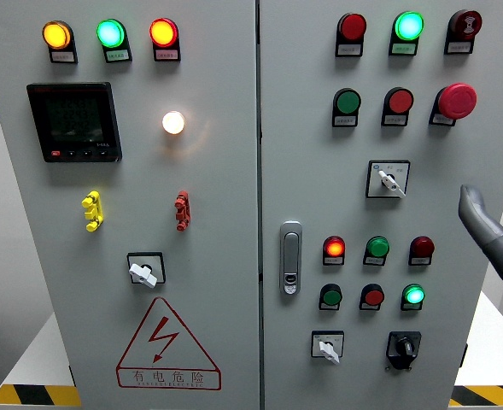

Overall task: Rotate and turn off gray switch
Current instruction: 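Raise the right hand toward the upper white-handled rotary switch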

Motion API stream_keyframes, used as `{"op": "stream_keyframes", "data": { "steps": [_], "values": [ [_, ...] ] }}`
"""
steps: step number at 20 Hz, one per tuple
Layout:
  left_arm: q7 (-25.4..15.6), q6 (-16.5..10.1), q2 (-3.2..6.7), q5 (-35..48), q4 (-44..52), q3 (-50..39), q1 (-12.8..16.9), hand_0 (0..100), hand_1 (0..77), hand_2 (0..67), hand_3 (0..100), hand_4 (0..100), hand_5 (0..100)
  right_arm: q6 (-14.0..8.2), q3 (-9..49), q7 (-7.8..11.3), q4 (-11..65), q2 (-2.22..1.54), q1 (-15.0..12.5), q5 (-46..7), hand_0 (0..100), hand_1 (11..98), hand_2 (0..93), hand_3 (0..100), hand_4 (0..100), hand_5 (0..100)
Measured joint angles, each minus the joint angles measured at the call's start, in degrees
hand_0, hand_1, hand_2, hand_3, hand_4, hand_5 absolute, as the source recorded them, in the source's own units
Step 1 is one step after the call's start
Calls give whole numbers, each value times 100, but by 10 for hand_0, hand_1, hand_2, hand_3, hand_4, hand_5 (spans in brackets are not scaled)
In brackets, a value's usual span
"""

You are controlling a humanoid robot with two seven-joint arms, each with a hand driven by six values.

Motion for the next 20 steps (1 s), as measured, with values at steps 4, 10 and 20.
{"op": "stream_keyframes", "data": {
  "steps": [4,10,20],
  "values": [
    [1,0,0,-3,0,0,1,0,0,129,183,94,119,0,0,0,0,0,0,0,490,548,182,1000,954,1000],
    [-4,0,-1,-5,0,0,-3,0,0,130,183,94,120,5,-9,-91,-17,-3,-19,10,538,480,215,1000,956,1000],
    [-3,0,-1,1,0,0,-1,0,0,130,183,94,120,60,-70,-132,-140,-9,16,94,434,460,338,1000,949,1000]
  ]
}}
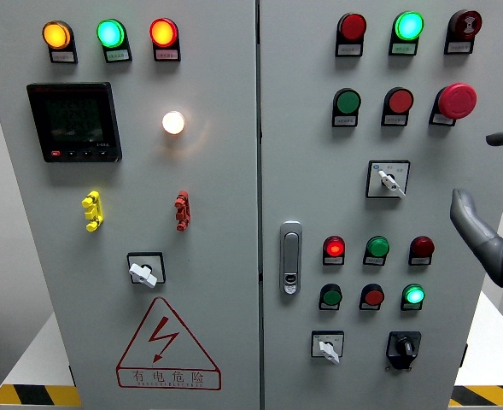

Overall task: Rotate and turn off gray switch
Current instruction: 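Raise the right hand toward the upper white-handled rotary switch, then close the right hand's fingers around the white switch handle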

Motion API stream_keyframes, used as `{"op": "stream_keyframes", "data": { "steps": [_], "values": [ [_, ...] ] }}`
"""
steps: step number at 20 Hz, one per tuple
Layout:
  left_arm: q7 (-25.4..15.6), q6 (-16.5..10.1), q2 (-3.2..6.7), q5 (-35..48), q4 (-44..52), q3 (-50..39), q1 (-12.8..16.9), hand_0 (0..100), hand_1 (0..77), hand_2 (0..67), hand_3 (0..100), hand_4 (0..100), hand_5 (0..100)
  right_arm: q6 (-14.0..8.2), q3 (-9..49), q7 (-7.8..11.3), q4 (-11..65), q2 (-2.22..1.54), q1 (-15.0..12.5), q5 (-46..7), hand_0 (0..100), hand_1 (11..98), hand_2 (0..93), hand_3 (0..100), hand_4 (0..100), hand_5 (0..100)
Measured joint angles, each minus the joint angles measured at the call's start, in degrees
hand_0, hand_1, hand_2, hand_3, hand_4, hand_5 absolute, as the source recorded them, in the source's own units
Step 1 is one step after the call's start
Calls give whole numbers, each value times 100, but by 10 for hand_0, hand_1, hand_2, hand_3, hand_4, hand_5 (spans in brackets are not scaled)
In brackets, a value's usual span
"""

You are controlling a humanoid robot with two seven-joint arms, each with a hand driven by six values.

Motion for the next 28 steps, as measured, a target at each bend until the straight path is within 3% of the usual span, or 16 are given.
{"op": "stream_keyframes", "data": {
  "steps": [10,21,28],
  "values": [
    [0,0,1,-5,1,0,2,0,0,130,183,94,119,10,-9,-18,-163,-6,80,12,354,451,387,1000,944,1000],
    [5,0,1,-4,-3,0,-2,0,0,129,183,94,119,-30,-137,-254,-673,0,325,69,264,417,478,1000,935,1000],
    [3,0,0,-2,-5,0,2,0,0,129,183,94,119,-55,-351,-514,-925,-8,452,246,193,402,533,1000,924,1000]
  ]
}}
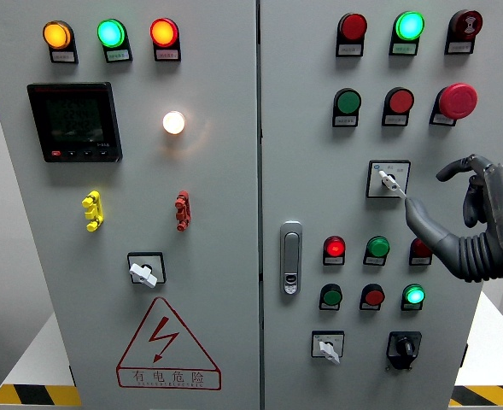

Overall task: Rotate and turn off gray switch
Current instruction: 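Close the right hand's fingers around the white switch handle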

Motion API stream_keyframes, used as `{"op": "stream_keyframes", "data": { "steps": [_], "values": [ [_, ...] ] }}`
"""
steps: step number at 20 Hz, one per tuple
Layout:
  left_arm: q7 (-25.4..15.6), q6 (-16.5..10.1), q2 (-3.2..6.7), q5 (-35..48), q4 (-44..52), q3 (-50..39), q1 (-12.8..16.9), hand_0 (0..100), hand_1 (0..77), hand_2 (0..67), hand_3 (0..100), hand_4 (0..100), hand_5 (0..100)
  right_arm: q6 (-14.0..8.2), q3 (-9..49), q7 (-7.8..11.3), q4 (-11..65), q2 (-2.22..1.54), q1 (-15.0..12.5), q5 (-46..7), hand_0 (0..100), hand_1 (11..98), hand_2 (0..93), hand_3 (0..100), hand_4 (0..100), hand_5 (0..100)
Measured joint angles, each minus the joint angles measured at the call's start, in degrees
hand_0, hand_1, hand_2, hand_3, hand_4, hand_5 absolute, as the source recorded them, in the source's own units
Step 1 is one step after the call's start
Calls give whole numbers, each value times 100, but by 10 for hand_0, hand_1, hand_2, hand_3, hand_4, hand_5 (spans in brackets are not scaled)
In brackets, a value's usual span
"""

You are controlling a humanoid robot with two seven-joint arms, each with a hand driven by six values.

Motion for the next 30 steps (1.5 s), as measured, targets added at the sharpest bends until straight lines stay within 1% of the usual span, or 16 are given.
{"op": "stream_keyframes", "data": {
  "steps": [4,7,12,16,19,24,30],
  "values": [
    [-4,0,0,-1,1,0,0,0,0,129,183,94,119,-4,-92,-10,-107,-1,63,3,136,387,553,1000,917,1000],
    [-5,0,0,-3,4,0,0,0,0,129,183,94,119,-5,-113,-14,-234,-1,126,-1,62,393,554,1000,908,1000],
    [2,0,0,-4,4,0,0,0,0,129,183,94,120,-5,-123,-7,-364,-4,199,-14,6,386,552,1000,902,1000],
    [3,0,0,-3,4,0,-3,0,0,129,183,94,120,-5,-125,-3,-622,-3,377,-15,0,389,551,1000,900,1000],
    [3,0,1,3,4,0,-1,0,0,129,183,94,120,-13,-125,5,-798,-1,459,-22,0,391,553,1000,898,1000],
    [0,0,1,3,4,0,0,0,0,129,183,94,120,-22,-116,17,-1047,3,558,-27,0,390,561,1000,894,1000],
    [-2,0,1,-1,4,0,-1,0,0,129,183,94,120,-23,-122,26,-1126,5,609,-26,0,387,565,1000,893,1000]
  ]
}}
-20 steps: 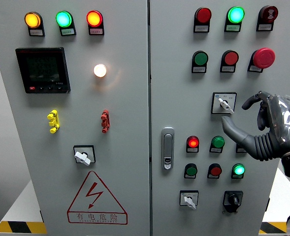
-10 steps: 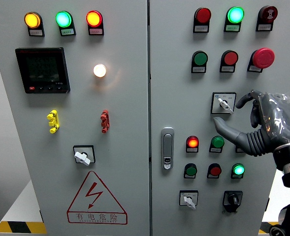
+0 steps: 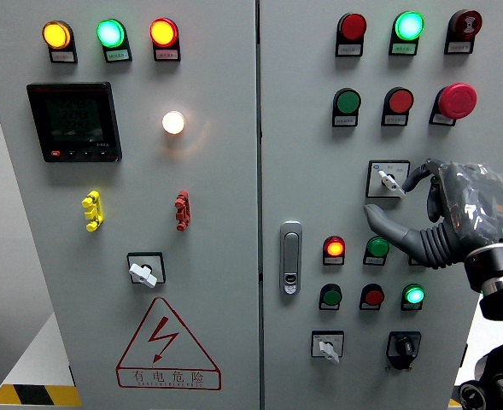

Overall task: Rotate and turn off gray switch
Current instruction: 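Close the right hand's fingers around the white switch handle, then twist the right hand to rotate the white switch handle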

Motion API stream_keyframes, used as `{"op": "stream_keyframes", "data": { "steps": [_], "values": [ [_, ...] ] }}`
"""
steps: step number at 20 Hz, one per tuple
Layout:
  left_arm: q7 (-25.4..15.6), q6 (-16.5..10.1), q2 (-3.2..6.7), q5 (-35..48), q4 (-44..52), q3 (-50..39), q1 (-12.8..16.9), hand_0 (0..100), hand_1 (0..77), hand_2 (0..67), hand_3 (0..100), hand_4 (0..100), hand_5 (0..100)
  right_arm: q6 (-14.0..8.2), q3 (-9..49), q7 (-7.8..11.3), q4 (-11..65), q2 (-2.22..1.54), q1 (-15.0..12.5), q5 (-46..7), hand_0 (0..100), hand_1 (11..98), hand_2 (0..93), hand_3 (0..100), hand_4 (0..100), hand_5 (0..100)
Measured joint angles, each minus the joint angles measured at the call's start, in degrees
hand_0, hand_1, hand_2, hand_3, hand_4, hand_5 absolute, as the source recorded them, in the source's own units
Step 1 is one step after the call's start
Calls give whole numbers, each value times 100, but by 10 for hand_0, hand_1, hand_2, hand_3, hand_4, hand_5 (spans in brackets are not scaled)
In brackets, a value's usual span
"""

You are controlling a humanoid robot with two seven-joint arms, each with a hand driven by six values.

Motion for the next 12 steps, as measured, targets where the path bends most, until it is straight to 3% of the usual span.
{"op": "stream_keyframes", "data": {
  "steps": [12],
  "values": [
    [-2,0,-1,1,-2,0,-1,0,0,129,183,94,120,3,-44,-4,-120,2,123,-40,0,394,588,1000,895,1000]
  ]
}}
